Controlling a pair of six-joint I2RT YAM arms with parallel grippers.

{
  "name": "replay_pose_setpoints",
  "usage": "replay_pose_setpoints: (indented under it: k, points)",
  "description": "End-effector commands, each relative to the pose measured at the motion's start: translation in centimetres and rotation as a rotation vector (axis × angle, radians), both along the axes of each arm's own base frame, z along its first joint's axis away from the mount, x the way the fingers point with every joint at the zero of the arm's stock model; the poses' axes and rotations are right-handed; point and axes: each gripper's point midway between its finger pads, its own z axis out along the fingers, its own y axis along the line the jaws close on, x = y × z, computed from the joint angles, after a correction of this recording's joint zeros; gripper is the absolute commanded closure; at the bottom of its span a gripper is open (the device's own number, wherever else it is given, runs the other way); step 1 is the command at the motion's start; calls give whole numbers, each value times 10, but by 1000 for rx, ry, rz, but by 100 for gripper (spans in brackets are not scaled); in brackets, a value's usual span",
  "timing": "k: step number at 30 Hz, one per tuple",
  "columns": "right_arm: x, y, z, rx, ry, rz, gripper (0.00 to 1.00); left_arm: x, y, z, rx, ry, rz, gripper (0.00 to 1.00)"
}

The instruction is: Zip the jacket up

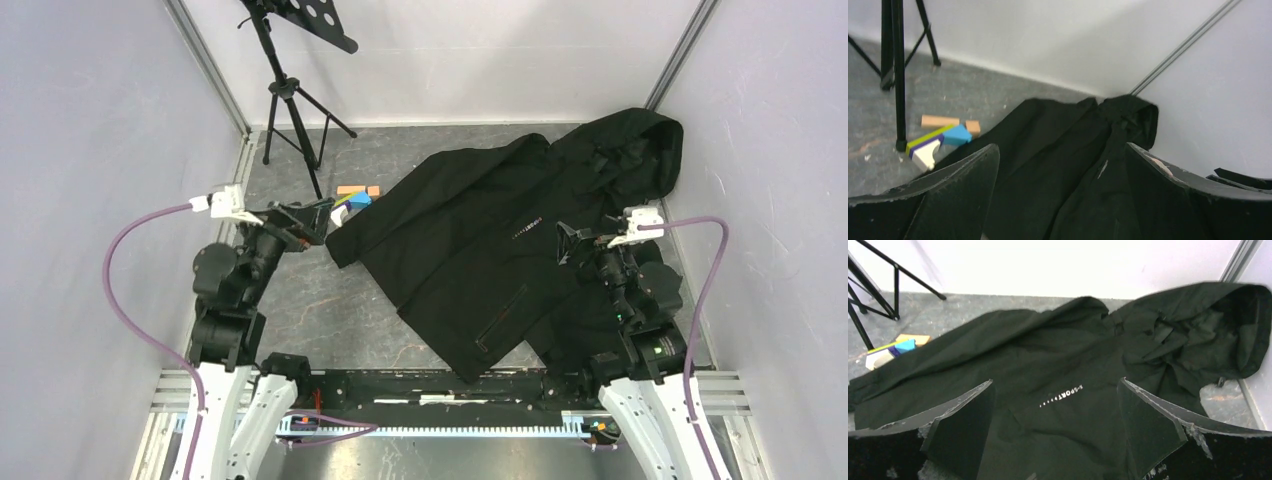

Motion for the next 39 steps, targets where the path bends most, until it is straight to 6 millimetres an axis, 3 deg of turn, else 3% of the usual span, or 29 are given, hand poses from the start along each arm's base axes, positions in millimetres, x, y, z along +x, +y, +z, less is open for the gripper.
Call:
replay_pose_setpoints:
  k: [1,6,9,14,18,24,28,32,39]
  points:
    - [11,3,-28,0,91,2,3,26,-14,-40,-16,218,-61,0]
    - [18,32,-59,25,218,143,3,44,-39,-88,-25,394,-190,0]
    - [20,60,-87,161,328,249,3,49,-51,-120,-69,482,-247,0]
    - [10,133,-120,426,492,405,3,46,-61,-168,-54,561,-270,3]
    - [-1,181,-142,471,647,433,3,40,-60,-193,-46,628,-255,4]
    - [-16,247,-162,560,890,448,3,25,-60,-216,-56,665,-244,3]
    - [-26,277,-172,633,968,408,1,16,-55,-227,-79,659,-214,3]
    - [-31,299,-187,752,1056,365,21,11,-56,-237,-111,665,-219,3]
    - [-37,342,-205,733,1152,345,29,3,-62,-242,-103,675,-267,3]
